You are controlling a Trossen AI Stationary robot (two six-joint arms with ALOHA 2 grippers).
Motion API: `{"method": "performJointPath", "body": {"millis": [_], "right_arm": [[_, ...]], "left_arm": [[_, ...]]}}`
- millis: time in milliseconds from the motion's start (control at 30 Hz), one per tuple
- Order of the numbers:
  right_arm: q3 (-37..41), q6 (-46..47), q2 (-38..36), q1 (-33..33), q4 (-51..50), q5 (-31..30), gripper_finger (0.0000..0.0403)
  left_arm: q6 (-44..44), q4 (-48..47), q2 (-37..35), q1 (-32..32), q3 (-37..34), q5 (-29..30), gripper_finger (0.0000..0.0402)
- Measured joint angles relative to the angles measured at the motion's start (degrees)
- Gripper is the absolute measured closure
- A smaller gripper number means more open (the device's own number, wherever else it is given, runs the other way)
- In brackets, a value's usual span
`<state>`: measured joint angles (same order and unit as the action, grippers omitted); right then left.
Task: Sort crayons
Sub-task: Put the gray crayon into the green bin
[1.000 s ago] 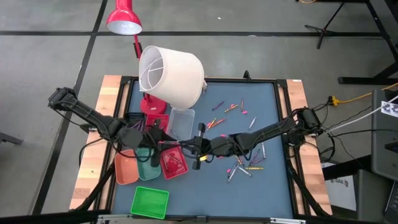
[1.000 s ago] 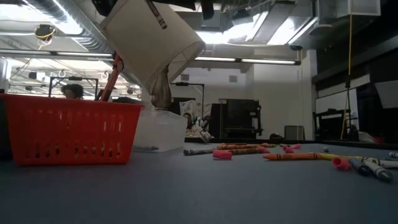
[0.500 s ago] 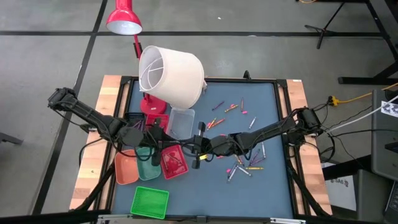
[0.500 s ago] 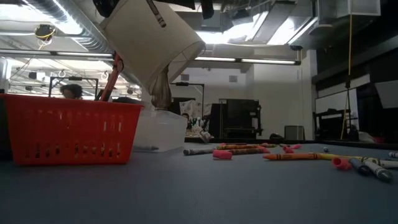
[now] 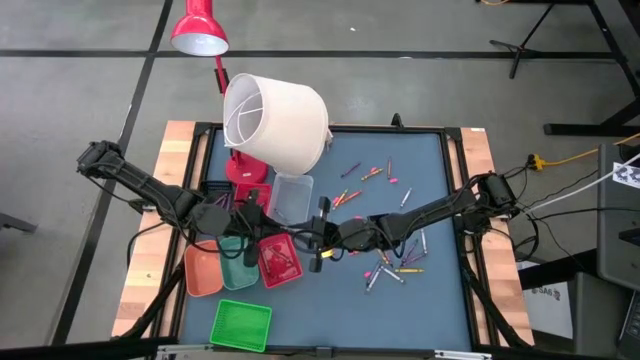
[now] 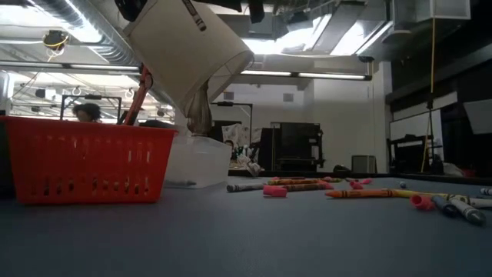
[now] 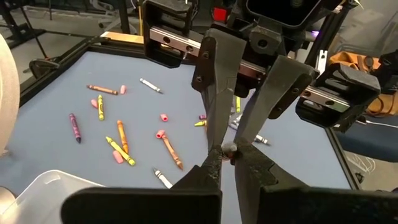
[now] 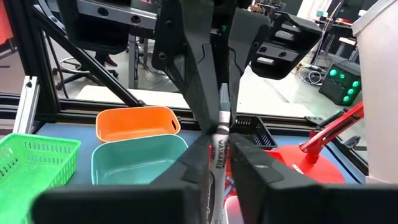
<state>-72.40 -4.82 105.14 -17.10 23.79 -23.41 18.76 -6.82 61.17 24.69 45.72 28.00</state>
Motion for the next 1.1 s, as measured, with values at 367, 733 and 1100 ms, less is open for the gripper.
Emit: {"method": "performJointPath", "body": {"millis": [367,733,1100], "right_arm": [[0.0,0.6,0.0,-0.2,-13.3,2.5,0.026],[0.0,6.7,0.0,-0.1,-33.8,14.9,0.0258],[0.0,10.4,0.0,-0.1,-45.0,23.0,0.0258]], "left_arm": [[4.2,-3.3,0.0,0.8,0.0,-4.3,0.0397],[25.2,-20.8,0.0,4.2,0.0,-18.0,0.0396],[40.6,-41.5,0.0,8.3,0.0,-24.1,0.0396]]}}
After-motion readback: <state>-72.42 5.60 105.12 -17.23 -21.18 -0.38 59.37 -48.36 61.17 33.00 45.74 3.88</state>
